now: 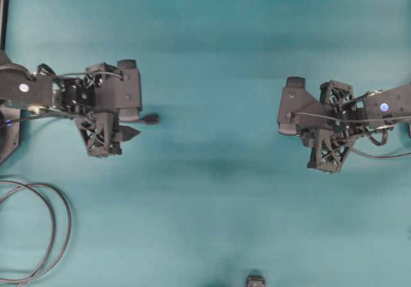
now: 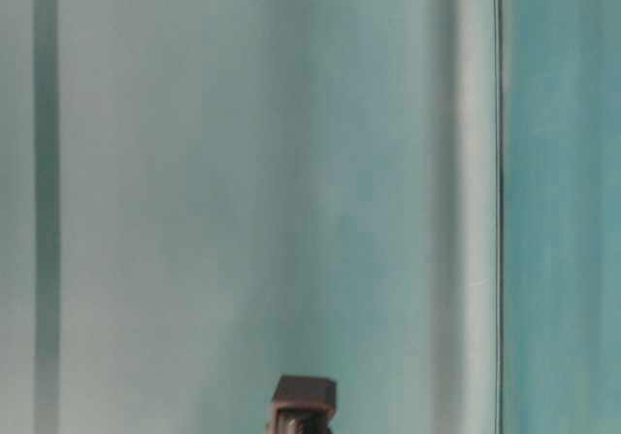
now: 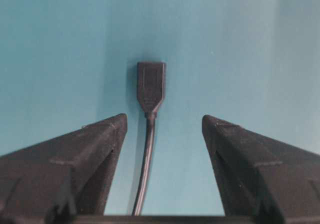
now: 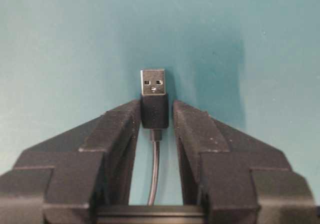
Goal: Insert the USB using both arms.
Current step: 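Close the left gripper on the female USB socket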
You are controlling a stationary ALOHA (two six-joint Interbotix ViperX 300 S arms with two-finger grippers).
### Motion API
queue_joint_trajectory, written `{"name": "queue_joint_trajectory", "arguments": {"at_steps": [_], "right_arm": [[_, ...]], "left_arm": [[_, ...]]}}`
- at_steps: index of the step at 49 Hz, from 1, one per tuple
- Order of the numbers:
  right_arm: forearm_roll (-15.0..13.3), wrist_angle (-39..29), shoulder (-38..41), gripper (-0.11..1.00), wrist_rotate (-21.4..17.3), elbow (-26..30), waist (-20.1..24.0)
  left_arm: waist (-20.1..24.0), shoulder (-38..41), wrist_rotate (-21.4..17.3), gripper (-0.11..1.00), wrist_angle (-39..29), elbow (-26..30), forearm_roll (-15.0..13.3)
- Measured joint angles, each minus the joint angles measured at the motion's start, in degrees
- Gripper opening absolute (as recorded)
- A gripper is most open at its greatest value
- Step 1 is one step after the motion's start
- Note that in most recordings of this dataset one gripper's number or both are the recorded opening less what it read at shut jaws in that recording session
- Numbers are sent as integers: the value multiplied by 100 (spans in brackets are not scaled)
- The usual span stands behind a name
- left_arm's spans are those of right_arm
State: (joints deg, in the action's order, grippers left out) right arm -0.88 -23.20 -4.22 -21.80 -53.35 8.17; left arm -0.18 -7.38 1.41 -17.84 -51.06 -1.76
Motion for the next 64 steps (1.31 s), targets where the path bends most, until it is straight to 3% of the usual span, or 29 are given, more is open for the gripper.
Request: {"name": "queue_joint_trajectory", "arguments": {"at_steps": [3, 47, 64], "right_arm": [[0, -44, -18, 20, 0, -9, 18], [9, -158, -44, 20, 0, 193, 220], [9, -352, -44, 20, 0, 422, 334]], "left_arm": [[0, 114, 0, 75, -9, 62, 0], [0, 765, -9, 71, 360, 202, 0], [0, 773, -9, 50, 466, 202, 9]]}}
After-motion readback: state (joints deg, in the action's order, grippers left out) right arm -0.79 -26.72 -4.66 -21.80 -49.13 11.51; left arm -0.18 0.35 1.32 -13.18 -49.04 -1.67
